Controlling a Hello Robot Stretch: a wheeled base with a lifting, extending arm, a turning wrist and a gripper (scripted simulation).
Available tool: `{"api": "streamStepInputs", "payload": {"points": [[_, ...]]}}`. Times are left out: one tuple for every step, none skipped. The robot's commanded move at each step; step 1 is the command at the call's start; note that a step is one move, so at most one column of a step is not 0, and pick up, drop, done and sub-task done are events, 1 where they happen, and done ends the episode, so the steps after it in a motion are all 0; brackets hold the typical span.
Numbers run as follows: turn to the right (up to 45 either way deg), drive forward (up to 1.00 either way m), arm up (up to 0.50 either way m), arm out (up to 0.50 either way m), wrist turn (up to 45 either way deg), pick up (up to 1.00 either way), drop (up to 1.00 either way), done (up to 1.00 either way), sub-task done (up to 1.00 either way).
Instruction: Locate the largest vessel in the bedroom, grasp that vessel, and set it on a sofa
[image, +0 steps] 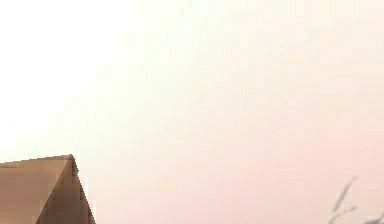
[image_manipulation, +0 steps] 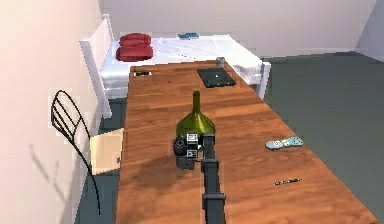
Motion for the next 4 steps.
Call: {"api": "streamStepInputs", "payload": {"points": [[0.0, 0.00, 0.28, 0.00, 0.0, 0.00, 0.00, 0.00, 0.00], [0.0, 0.00, 0.00, 0.00, -45.0, 0.00, 0.00, 0.00, 0.00], [0.0, 0.00, 0.00, 0.00, -45.0, 0.00, 0.00, 0.00, 0.00], [0.0, 0.00, 0.00, 0.00, -45.0, 0.00, 0.00, 0.00, 0.00]]}}
